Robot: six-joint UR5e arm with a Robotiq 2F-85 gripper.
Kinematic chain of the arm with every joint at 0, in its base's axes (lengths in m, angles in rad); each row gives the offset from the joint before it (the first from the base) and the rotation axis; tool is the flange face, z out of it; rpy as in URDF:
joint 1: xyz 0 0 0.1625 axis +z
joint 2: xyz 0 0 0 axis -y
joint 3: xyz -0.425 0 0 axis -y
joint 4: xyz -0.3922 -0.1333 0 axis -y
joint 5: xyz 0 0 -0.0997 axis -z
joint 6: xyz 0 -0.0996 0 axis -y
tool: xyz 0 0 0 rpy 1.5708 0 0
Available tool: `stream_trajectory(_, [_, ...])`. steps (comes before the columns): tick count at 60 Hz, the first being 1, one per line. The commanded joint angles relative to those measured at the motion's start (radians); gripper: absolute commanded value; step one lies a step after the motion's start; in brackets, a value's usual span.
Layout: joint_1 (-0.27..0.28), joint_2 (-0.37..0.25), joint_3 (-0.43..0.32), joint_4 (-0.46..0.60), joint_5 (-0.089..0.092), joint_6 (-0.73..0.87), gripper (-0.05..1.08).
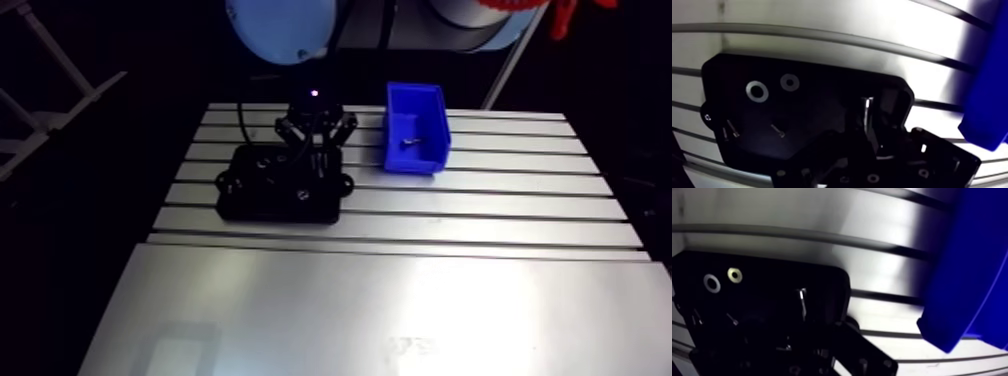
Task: Pick up the M10 bolt from the tray and put it into the blue bin.
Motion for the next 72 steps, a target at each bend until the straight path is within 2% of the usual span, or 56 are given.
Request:
stream_trajectory(1, [0.000, 0.000, 0.005, -0.002, -0.001, 0.000, 0.74])
stream_trajectory(12, [0.000, 0.000, 0.008, -0.002, -0.001, 0.000, 0.75])
stream_trajectory(18, [0.000, -0.002, 0.008, -0.004, -0.001, -0.001, 0.81])
stream_trajectory(40, [-0.002, -0.003, 0.008, -0.004, 0.001, -0.001, 0.87])
stream_trajectory(54, [0.004, -0.036, 0.012, 0.011, 0.008, -0.014, 0.97])
stream_trajectory(72, [0.011, -0.098, 0.017, 0.086, 0.007, -0.018, 1.02])
